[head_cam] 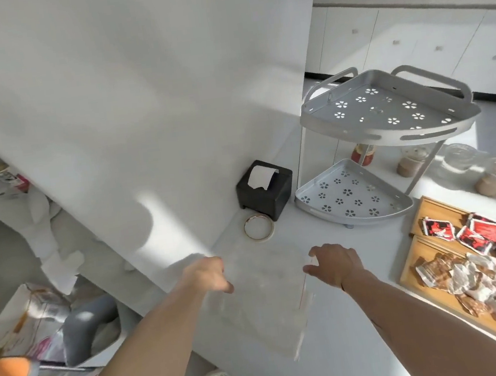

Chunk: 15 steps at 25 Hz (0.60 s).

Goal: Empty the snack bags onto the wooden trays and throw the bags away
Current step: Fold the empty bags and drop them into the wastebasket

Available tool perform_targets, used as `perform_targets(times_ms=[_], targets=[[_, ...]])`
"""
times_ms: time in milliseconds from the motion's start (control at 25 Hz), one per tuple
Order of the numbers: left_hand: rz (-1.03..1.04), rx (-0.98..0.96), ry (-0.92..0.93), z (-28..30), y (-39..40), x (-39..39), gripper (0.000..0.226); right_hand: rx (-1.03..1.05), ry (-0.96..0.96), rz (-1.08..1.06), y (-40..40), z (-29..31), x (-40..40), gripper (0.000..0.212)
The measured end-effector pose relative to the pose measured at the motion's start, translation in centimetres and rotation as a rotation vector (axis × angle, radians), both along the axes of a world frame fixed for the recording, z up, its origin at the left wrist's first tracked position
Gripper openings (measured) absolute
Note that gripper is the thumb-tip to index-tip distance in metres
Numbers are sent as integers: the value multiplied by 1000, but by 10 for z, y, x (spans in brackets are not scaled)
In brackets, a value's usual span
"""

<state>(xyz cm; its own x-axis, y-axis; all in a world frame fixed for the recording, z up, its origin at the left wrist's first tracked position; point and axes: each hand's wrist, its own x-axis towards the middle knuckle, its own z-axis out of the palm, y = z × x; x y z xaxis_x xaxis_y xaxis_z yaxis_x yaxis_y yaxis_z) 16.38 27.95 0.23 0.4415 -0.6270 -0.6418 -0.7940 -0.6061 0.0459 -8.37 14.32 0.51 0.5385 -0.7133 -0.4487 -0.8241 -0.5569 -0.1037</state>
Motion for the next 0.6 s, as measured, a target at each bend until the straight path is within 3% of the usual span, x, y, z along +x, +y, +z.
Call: perform_targets(times_ms=[160,280,600], targets=[[78,155,92,-16,4,8,88,38,16,30,-3,-6,28,74],[117,199,96,-28,2,8,89,120,43,14,-6,-14,43,88],[230,97,80,-43,3,0,61,103,65,13,4,-40,67,69]])
